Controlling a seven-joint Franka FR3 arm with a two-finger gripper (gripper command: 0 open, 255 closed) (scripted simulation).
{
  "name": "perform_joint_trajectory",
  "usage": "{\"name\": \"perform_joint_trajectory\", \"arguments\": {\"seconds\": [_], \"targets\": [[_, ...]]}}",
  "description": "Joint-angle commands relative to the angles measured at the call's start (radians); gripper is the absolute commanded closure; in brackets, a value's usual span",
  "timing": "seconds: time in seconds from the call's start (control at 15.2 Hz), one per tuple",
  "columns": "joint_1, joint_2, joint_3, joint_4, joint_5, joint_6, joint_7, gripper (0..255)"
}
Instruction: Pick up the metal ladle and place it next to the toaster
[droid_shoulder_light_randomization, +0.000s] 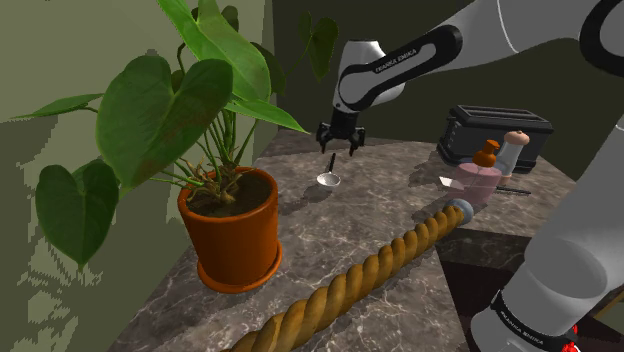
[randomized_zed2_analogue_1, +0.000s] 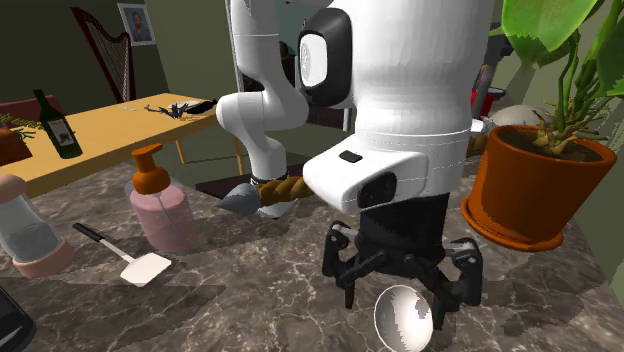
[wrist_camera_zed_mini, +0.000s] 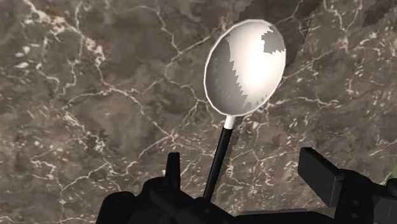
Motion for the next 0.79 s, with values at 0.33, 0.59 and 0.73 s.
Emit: {"name": "perform_joint_trajectory", "arguments": {"seconds": [0.33, 0.59, 0.73], "targets": [[-0.005, 0.217, -0.038, 0.132, -0.063, 0.064, 0.180, 0], [-0.002, 0.253, -0.043, 0.125, -0.074, 0.106, 0.187, 0], [0.000, 0.272, -0.045, 0.123, -0.080, 0.127, 0.191, 0]]}}
